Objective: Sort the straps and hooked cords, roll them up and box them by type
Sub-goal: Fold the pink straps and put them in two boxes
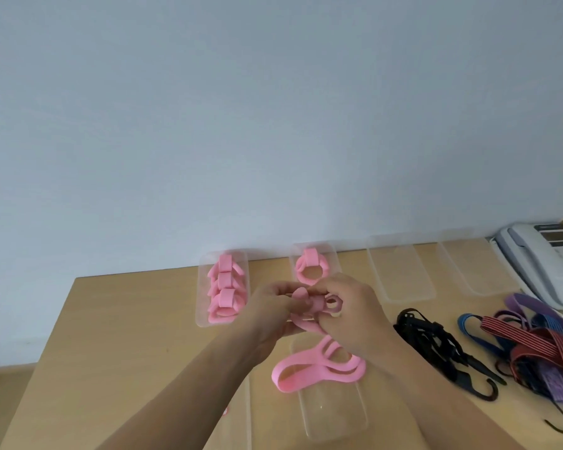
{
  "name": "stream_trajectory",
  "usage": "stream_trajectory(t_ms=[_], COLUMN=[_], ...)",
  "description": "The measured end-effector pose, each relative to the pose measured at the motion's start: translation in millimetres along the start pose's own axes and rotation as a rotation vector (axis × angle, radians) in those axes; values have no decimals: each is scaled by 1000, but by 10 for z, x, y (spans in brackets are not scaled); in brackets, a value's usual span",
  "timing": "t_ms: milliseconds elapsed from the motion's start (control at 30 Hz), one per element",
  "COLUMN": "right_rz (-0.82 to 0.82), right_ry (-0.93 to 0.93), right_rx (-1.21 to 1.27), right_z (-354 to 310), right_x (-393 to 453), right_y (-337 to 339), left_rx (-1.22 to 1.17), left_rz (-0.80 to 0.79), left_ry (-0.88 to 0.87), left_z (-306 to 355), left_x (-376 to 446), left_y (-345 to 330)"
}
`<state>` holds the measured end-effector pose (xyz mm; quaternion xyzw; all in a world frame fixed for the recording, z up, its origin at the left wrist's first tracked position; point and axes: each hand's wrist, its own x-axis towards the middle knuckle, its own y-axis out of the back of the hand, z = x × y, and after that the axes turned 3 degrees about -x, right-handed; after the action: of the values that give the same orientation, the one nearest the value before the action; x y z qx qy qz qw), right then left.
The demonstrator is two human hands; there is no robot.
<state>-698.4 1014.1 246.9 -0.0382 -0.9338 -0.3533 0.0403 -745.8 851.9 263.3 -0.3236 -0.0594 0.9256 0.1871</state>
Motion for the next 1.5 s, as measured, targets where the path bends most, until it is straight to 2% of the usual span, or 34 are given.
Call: stream_trajectory(t_ms=[233,400,667,833,1033,1167,1267,1400,1500], right_rz=[-165,-200,-336,-254,-161,-135,-133,-156,-256], right_ry=[-43,-115,-42,81,-39,-31,20,100,143], right_rx=[177,171,112,66,206,152,31,-131,-335], right_z=[278,466,666,763,942,1007,1043,1077,1101], right_x=[97,248,465,607,740,815,889,973,1001], right_y=[45,47,-11,-111,-192,-226,-262,-315,-375], left_rx=[38,86,122,86,72,80,190,560,736], left_rz=[37,65,123,152,179,179,200,317,423], left_ry=[22,54,75,79,107,95,69,-45,-160], left_z=[-22,-40,-64,-50,-48,-51,-73,-57,-82], left_x=[304,492,788,927,1052,1118,1174,1165,1131], left_y=[-45,-61,-86,-75,-54,-113,-172,-180,-121])
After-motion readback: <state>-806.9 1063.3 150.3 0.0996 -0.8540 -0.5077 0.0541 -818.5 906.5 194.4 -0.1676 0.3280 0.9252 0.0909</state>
